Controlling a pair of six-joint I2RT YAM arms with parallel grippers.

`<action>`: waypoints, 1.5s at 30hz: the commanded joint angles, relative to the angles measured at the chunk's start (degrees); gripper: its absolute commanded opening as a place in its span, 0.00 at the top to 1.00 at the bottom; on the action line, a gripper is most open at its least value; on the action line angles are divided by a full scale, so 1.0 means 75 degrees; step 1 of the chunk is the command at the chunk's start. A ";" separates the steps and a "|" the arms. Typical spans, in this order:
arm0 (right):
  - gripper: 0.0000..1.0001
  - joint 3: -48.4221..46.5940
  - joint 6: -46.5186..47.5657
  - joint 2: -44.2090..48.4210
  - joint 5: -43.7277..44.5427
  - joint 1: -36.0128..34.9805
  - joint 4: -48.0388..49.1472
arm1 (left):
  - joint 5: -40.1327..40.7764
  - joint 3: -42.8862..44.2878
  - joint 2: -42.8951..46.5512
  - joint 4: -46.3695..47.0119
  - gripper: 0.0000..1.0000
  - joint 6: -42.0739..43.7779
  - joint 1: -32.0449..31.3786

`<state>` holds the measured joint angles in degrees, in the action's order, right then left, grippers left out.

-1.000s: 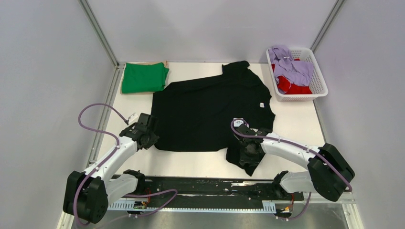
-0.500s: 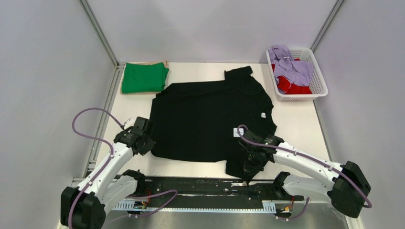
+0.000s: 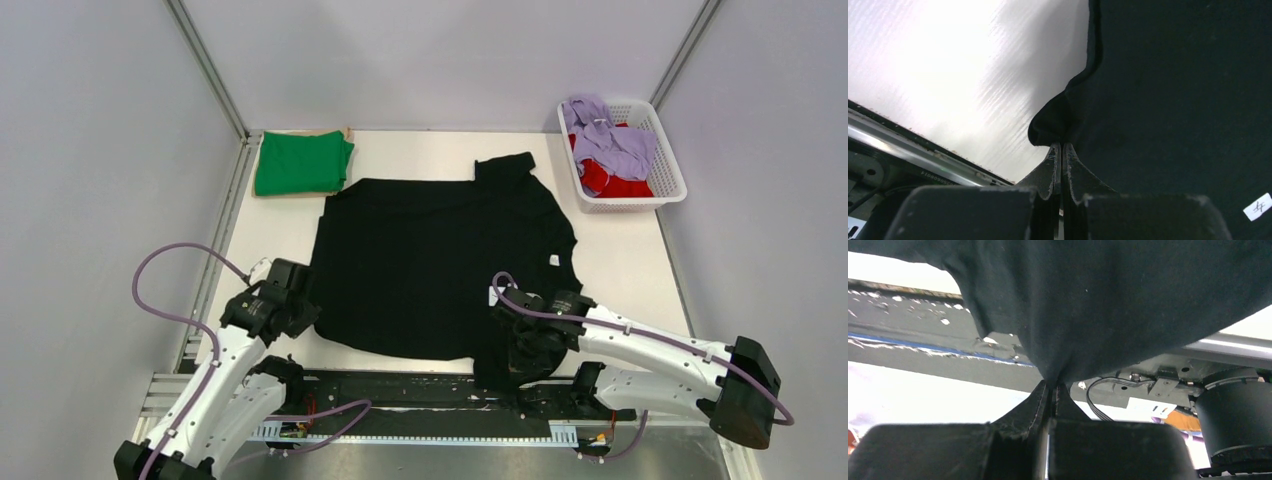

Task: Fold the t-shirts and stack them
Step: Fold the flattened tshirt in 1/3 of the way

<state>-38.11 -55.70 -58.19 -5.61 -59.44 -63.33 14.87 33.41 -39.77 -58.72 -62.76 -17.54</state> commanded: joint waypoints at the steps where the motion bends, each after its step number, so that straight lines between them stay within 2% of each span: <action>1: 1.00 -0.0461 -0.0216 0.0225 0.0871 0.0328 0.0606 | -0.0151 0.0280 -0.0336 0.0744 1.00 0.0106 -0.0017; 5: 1.00 -0.0545 0.0430 0.0414 0.1273 0.0947 0.1352 | -0.0126 0.0481 -0.0874 0.1511 1.00 0.0222 -0.0017; 9: 1.00 -0.0668 0.1150 0.0435 0.1279 0.1952 0.1885 | 0.0027 0.0567 -0.1440 0.2511 1.00 0.0335 -0.0017; 17: 1.00 -0.1138 0.2602 -0.0043 0.1127 0.3533 0.2897 | 0.0674 0.1338 -0.2801 0.3146 1.00 0.0562 0.0016; 23: 1.00 -0.1526 0.3001 -0.0447 0.0999 0.4402 0.3896 | 0.0834 0.1660 -0.3575 0.3690 1.00 0.0547 0.0223; 36: 1.00 -0.2218 0.3994 -0.1797 0.0239 0.5399 0.4746 | 0.0891 0.2242 -0.4637 0.4442 1.00 0.0932 0.0838; 45: 0.98 -0.2748 0.4664 -0.3293 -0.0290 0.5940 0.5181 | 0.0839 0.3096 -0.6254 0.4254 0.98 0.1168 0.0910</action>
<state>-54.48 -24.47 -78.50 -5.08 -16.40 -29.12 19.55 53.21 -82.85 -27.64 -55.18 -11.44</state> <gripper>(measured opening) 0.018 0.007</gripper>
